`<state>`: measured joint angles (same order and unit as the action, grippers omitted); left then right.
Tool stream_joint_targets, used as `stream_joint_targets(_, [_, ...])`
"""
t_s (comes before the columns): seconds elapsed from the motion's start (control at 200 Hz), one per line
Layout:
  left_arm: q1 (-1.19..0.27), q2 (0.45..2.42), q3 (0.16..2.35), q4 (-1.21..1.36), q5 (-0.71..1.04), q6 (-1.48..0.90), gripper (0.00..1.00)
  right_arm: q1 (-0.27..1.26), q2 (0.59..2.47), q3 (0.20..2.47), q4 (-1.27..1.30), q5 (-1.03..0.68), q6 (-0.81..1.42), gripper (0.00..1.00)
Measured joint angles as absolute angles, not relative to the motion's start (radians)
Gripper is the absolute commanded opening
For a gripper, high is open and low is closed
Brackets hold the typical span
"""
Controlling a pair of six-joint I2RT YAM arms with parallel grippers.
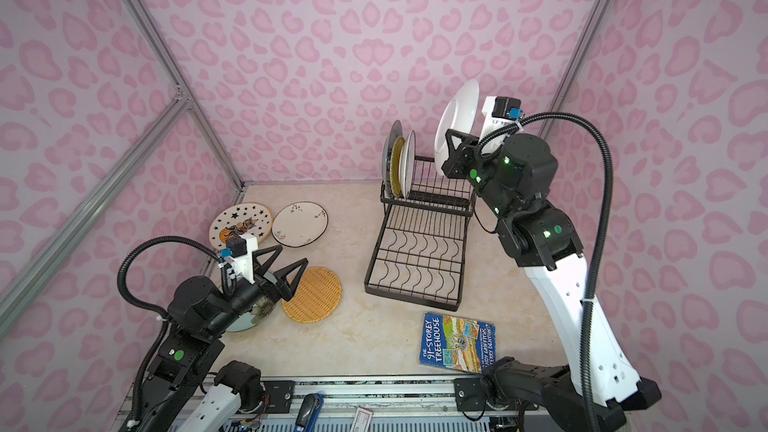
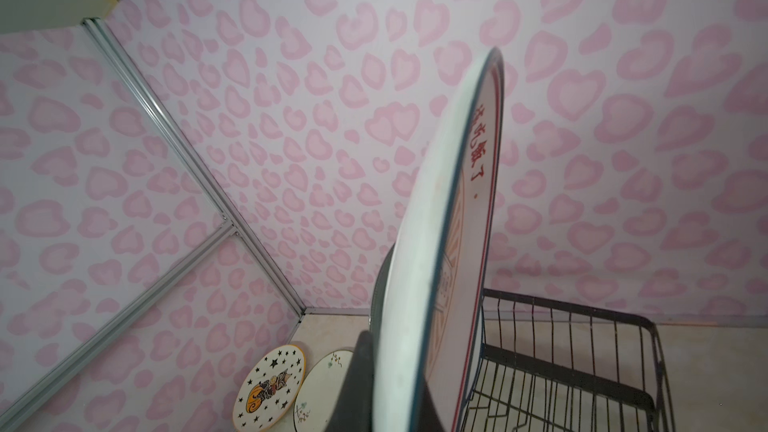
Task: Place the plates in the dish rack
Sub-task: 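Lower the sunburst plate into the upper-tier slot with the right gripper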
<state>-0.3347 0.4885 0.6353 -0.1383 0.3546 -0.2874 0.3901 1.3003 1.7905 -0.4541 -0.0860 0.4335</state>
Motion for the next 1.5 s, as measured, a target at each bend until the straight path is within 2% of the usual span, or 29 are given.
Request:
stream_joint_targets(0.265, [-0.340,0.522,0.661,-0.188,0.373,-0.255,0.98,0.305,1.468,1.758,-0.456,-0.166,0.505,0.00])
stream_joint_targets(0.62, [-0.339,0.579,0.686,-0.192,0.419,-0.307,0.98,0.303,1.638,1.810,-0.427,-0.233,0.540,0.00])
stream_joint_targets(1.025, [-0.338,0.567,0.686,-0.194,0.400,-0.306,0.98,0.305,1.679,1.825,-0.417,-0.242,0.538,0.00])
stream_joint_targets(1.5, [-0.335,0.560,0.686,-0.215,0.394,-0.306,0.97,0.348,1.727,1.861,-0.471,-0.140,0.520,0.00])
